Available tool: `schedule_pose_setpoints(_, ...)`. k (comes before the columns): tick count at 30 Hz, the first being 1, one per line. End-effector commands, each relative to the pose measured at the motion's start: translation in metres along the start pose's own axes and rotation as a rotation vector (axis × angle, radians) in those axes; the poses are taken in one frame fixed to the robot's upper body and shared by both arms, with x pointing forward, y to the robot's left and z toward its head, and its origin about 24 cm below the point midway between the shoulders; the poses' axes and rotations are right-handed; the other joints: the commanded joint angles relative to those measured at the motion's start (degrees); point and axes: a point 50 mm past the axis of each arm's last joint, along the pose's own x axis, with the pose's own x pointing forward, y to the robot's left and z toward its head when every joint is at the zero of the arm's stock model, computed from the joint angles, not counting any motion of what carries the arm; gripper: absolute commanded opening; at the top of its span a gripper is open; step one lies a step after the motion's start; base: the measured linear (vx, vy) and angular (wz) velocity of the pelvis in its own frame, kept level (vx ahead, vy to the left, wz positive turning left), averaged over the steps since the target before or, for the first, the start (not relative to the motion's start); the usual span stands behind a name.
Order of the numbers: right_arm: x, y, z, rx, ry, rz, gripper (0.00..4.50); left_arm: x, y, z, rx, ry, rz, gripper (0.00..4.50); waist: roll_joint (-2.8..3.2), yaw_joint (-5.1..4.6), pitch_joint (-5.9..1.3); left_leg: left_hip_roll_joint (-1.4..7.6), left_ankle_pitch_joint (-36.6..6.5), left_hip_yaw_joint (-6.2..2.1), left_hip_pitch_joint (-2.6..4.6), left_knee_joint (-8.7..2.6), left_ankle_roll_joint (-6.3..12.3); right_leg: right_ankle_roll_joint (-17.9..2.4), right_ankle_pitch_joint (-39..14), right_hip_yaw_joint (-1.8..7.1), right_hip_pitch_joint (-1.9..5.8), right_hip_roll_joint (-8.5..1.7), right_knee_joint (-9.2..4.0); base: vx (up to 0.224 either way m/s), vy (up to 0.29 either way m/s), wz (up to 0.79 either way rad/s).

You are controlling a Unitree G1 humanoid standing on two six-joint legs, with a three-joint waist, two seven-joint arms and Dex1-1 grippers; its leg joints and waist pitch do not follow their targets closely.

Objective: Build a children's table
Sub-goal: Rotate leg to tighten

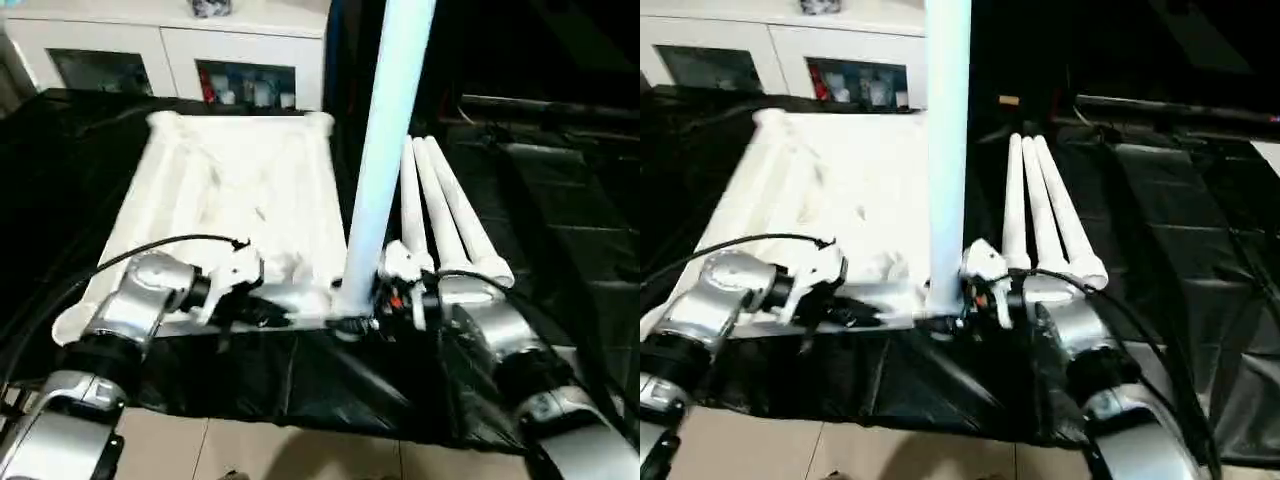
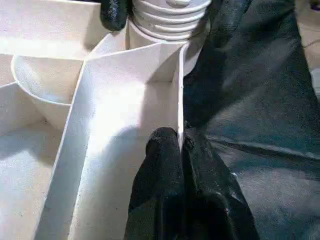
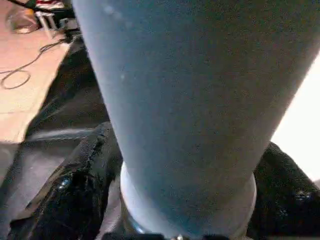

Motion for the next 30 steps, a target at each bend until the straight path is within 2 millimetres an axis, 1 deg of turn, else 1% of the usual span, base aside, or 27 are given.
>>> schedule_pose_setpoints(1,0.009,0.008,-0.003,0.011,0.025,0.074,3.34,0.004,0.002,0.004,0.013,0.017,-0.02,0.0,0.22,0.04,-3.42,1.91,-11.8,-0.64,0.37,-3.53,2.36,-13.0,-11.2,2.79,2.93,-3.72,-3.68,0.0,0.0,0.0)
schedule_pose_setpoints(2,0.009,0.008,-0.003,0.014,0.022,0.071,3.34,0.004,0.002,0.004,0.013,0.015,-0.019,0.0,0.26,0.03,-3.43,1.92,-11.7,-0.65,0.36,-3.52,2.33,-13.1,-11.1,2.78,2.92,-3.74,-3.64,0.0,0.0,0.0)
schedule_pose_setpoints(5,0.012,0.008,-0.002,0.031,0.006,0.055,2.99,0.005,0.002,0.005,0.003,-0.001,-0.002,0.0,0.32,0.06,-3.41,1.92,-11.8,-0.66,0.4,-3.55,2.11,-13.1,-11.4,2.76,2.9,-3.74,-3.69,0.0,0.0,0.0)
schedule_pose_setpoints(6,0.013,0.007,-0.002,0.035,0.003,0.052,2.99,0.005,0.003,0.005,0.001,-0.005,0.002,0.0,0.29,0.06,-3.41,1.91,-11.8,-0.63,0.42,-3.54,2.05,-13.1,-11.4,2.76,2.89,-3.71,-3.68,0.0,0.0,0.0)
schedule_pose_setpoints(7,0.014,0.005,-0.002,0.044,-0.003,0.01,2.99,0.006,0.003,0.006,-0.005,-0.023,0.007,0.0,0.29,0.05,-3.37,1.9,-11.9,-0.63,0.39,-3.55,1.95,-13.0,-11.6,2.77,2.87,-3.74,-3.72,0.0,0.0,0.0)
schedule_pose_setpoints(8,0.016,0.002,-0.003,0.046,-0.005,-0.032,2.89,0.007,0.004,0.007,-0.009,-0.032,0.019,0.0,0.29,0.05,-3.37,1.9,-11.9,-0.63,0.39,-3.55,1.95,-13.0,-11.6,2.77,2.87,-3.74,-3.72,0.0,0.0,0.0)
schedule_pose_setpoints(9,0.017,0.0,-0.003,0.05,-0.004,-0.058,2.83,0.007,0.004,0.007,-0.013,-0.037,0.03,0.0,0.26,-0.12,-3.24,1.79,-12.8,-0.67,0.34,-3.62,1.44,-12.5,-13.5,2.76,2.86,-3.79,-3.95,0.0,0.0,0.0)
schedule_pose_setpoints(10,0.02,-0.009,-0.006,0.056,0.008,-0.195,2.8,0.009,0.008,0.009,-0.034,-0.049,0.085,0.0,0.38,-0.38,-3.15,1.82,-13.6,-0.74,0.5,-3.7,0.69,-12.2,-15.6,2.85,2.57,-3.94,-4.11,0.0,0.0,0.0)
schedule_pose_setpoints(11,0.022,-0.014,-0.007,0.068,0.018,-0.278,2.79,0.011,0.011,0.01,-0.043,-0.044,0.126,0.0,0.37,-0.58,-3.06,1.73,-14.4,-0.83,0.54,-3.73,0.24,-11.9,-17.2,2.83,2.45,-3.98,-4.25,0.0,0.0,0.0)
schedule_pose_setpoints(12,0.024,-0.019,-0.009,0.09,0.028,-0.366,2.79,0.013,0.014,0.011,-0.056,-0.043,0.168,0.0,0.31,-0.93,-2.99,1.68,-15.1,-1.0,0.42,-3.78,-0.38,-11.6,-18.7,2.81,2.46,-4.0,-4.23,0.0,0.0,0.0)
schedule_pose_setpoints(13,0.025,-0.022,-0.01,0.105,0.034,-0.409,2.78,0.014,0.016,0.012,-0.063,-0.043,0.188,0.0,0.39,-1.69,-2.83,1.53,-17.2,-1.37,0.64,-3.85,-1.58,-10.3,-23.6,2.8,2.25,-4.04,-4.69,0.0,0.0,0.0)
schedule_pose_setpoints(14,0.027,-0.026,-0.01,0.135,0.033,-0.481,2.76,0.017,0.019,0.015,-0.079,-0.052,0.223,0.0,0.44,-1.92,-2.88,1.54,-17.5,-1.35,0.82,-3.8,-1.85,-10.2,-23.9,2.85,2.14,-4.01,-4.76,0.0,0.0,0.0)
schedule_pose_setpoints(15,0.029,-0.03,-0.011,0.18,0.028,-0.569,2.76,0.021,0.022,0.018,-0.085,-0.055,0.27,0.0,0.48,-2.29,-2.85,1.5,-17.8,-1.46,0.58,-3.78,-1.85,-10.2,-23.9,2.87,2.24,-4.02,-4.75,0.0,0.0,0.0)
schedule_pose_setpoints(16,0.032,-0.033,-0.012,0.212,0.025,-0.632,2.75,0.026,0.024,0.021,-0.088,-0.054,0.307,0.0,0.43,-2.39,-2.85,1.43,-18.4,-1.47,0.63,-3.76,-1.56,-9.7,-24.5,2.77,2.22,-3.93,-5.0,0.0,0.0,0.0)
schedule_pose_setpoints(18,0.038,-0.035,-0.013,0.258,0.023,-0.719,2.75,0.034,0.027,0.025,-0.086,-0.051,0.374,0.0,0.38,-2.55,-2.86,1.47,-18.5,-1.34,0.81,-3.65,-1.49,-9.8,-23.9,2.91,1.93,-3.89,-5.04,0.0,0.0,0.0)
schedule_pose_setpoints(19,0.042,-0.035,-0.014,0.287,0.023,-0.762,2.75,0.04,0.028,0.03,-0.091,-0.061,0.409,0.0,0.46,-2.53,-2.93,1.4,-18.0,-1.27,0.78,-3.6,-1.15,-10.0,-22.7,2.92,2.0,-3.79,-4.98,0.0,0.0,0.0)
schedule_pose_setpoints(20,0.047,-0.034,-0.014,0.305,0.02,-0.78,2.75,0.046,0.029,0.033,-0.091,-0.074,0.427,0.0,0.19,-2.51,-2.97,1.41,-17.7,-1.2,0.67,-3.58,-0.92,-10.0,-22.3,2.92,2.05,-3.78,-5.0,0.0,0.0,0.0)
schedule_pose_setpoints(22,0.054,-0.033,-0.012,0.318,0.014,-0.79,2.75,0.055,0.027,0.039,-0.094,-0.097,0.429,0.0,0.34,-2.23,-3.05,1.42,-17.3,-1.14,0.73,-3.54,-0.43,-10.1,-21.1,2.87,2.05,-3.74,-4.89,0.0,0.0,0.0)
schedule_pose_setpoints(24,0.059,-0.032,-0.009,0.31,0.002,-0.782,2.75,0.06,0.025,0.04,-0.087,-0.099,0.423,0.0,0.26,-2.18,-3.08,1.36,-17.0,-1.06,0.49,-3.51,-0.02,-10.2,-20.0,2.9,2.13,-3.74,-4.81,0.0,0.0,0.0)
schedule_pose_setpoints(25,0.064,-0.031,-0.005,0.288,-0.013,-0.768,3.3,0.065,0.023,0.041,-0.074,-0.094,0.406,0.0,0.41,-2.15,-3.07,1.36,-17.0,-1.06,0.51,-3.55,0.1,-10.2,-19.7,2.9,2.08,-3.72,-4.83,0.0,0.0,0.0)
schedule_pose_setpoints(26,0.066,-0.031,-0.003,0.291,-0.028,-0.758,3.3,0.065,0.023,0.04,-0.073,-0.089,0.407,0.0,0.39,-2.16,-3.1,1.39,-17.1,-1.09,0.46,-3.57,0.11,-10.2,-19.5,2.87,2.14,-3.76,-4.77,0.0,0.0,0.0)
schedule_pose_setpoints(27,0.067,-0.03,-0.003,0.294,-0.035,-0.753,3.44,0.065,0.023,0.04,-0.073,-0.087,0.407,0.0,0.47,-2.22,-3.03,1.38,-17.6,-1.1,0.46,-3.62,0.15,-10.3,-19.6,2.84,2.12,-3.67,-4.79,0.0,0.0,0.0)
schedule_pose_setpoints(29,0.068,-0.031,0.001,0.323,-0.073,-0.742,3.5,0.064,0.023,0.038,-0.071,-0.078,0.414,0.0,0.44,-2.23,-2.96,1.37,-18.3,-1.12,0.49,-3.65,0.19,-10.1,-20.6,2.85,2.08,-3.72,-4.92,0.0,0.0,0.0)
schedule_pose_setpoints(30,0.068,-0.031,0.001,0.322,-0.073,-0.741,3.64,0.064,0.023,0.038,-0.07,-0.078,0.413,0.0,0.42,-2.24,-2.95,1.38,-18.6,-1.18,0.48,-3.68,0.17,-9.9,-21.3,2.84,2.11,-3.77,-4.97,0.0,0.0,0.0)
